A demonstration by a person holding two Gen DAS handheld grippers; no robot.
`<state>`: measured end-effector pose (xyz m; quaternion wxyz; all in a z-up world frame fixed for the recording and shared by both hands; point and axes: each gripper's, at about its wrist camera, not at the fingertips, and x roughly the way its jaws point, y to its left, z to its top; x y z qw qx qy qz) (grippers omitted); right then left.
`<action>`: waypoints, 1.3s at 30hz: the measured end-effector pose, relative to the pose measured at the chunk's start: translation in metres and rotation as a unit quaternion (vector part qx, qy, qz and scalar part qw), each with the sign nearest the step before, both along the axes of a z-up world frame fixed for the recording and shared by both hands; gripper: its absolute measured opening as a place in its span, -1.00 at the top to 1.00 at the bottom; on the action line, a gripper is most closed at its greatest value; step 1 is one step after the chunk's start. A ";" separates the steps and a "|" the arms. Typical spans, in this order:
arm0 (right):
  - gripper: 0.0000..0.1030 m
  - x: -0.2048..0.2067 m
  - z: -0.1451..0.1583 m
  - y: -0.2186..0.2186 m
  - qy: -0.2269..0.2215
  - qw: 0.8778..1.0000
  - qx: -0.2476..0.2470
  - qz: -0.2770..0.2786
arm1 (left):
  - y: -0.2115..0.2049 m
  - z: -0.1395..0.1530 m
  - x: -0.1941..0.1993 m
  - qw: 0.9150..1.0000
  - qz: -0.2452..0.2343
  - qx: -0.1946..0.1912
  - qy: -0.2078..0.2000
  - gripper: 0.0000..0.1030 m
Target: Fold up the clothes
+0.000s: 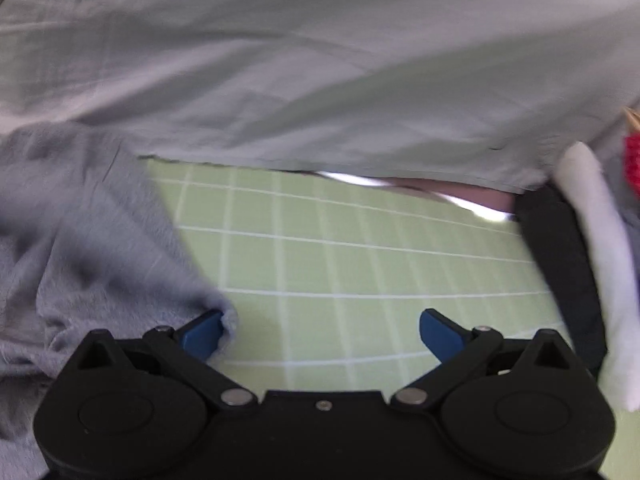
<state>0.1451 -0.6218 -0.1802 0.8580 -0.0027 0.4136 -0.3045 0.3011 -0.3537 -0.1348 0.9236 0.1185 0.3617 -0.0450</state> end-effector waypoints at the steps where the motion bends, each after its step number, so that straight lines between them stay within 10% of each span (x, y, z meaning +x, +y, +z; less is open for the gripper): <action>1: -1.00 -0.006 0.005 -0.001 -0.008 1.000 -0.001 -0.004 | 0.005 0.006 -0.008 1.000 0.000 -0.004 -0.007 -1.00; 15: -1.00 -0.124 0.084 0.051 -0.133 0.990 -0.038 0.002 | 0.071 0.055 -0.132 0.997 0.014 -0.065 -0.027 -1.00; 25: -1.00 -0.186 0.035 0.087 -0.046 0.999 0.005 0.006 | 0.091 0.007 -0.191 0.994 -0.009 -0.048 0.097 -1.00; 32: -1.00 -0.195 0.032 0.111 -0.060 0.996 0.052 0.037 | 0.087 0.019 -0.208 0.986 -0.080 -0.112 0.091 -1.00; 39: -1.00 -0.185 0.015 0.114 -0.034 0.995 0.080 0.039 | 0.091 -0.008 -0.196 0.987 -0.031 -0.052 0.152 -1.00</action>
